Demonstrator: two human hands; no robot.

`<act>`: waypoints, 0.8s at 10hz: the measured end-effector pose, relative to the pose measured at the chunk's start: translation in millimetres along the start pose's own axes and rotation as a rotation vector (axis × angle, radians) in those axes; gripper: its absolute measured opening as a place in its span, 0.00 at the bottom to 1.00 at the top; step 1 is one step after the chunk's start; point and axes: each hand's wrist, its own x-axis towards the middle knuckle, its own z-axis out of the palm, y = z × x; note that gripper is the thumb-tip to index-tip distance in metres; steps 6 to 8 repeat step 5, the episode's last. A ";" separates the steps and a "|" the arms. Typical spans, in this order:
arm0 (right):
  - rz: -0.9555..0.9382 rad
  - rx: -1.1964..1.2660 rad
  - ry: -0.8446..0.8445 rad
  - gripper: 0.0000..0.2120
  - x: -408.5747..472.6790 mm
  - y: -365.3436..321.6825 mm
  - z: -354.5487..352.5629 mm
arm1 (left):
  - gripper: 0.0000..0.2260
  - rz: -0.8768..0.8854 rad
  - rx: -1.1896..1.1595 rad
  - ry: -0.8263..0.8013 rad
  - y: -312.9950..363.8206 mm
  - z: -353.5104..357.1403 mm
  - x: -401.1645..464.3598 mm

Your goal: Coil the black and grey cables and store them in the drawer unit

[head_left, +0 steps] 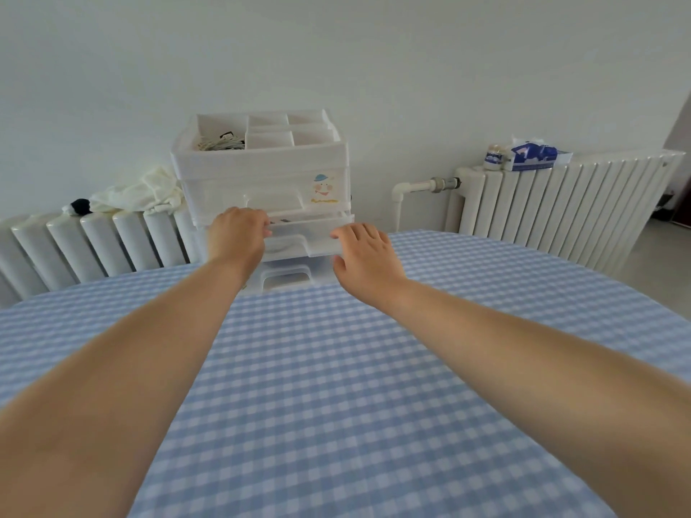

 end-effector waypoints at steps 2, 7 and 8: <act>0.159 0.099 0.003 0.18 -5.8 7.5 -6.8 | 0.09 -0.085 0.120 0.022 4.2 -1.6 10.4; 0.230 0.198 -0.077 0.17 -24.0 13.1 -5.8 | 0.04 -0.285 -0.193 -0.074 8.5 11.6 -1.7; 0.230 0.198 -0.077 0.17 -24.0 13.1 -5.8 | 0.04 -0.285 -0.193 -0.074 8.5 11.6 -1.7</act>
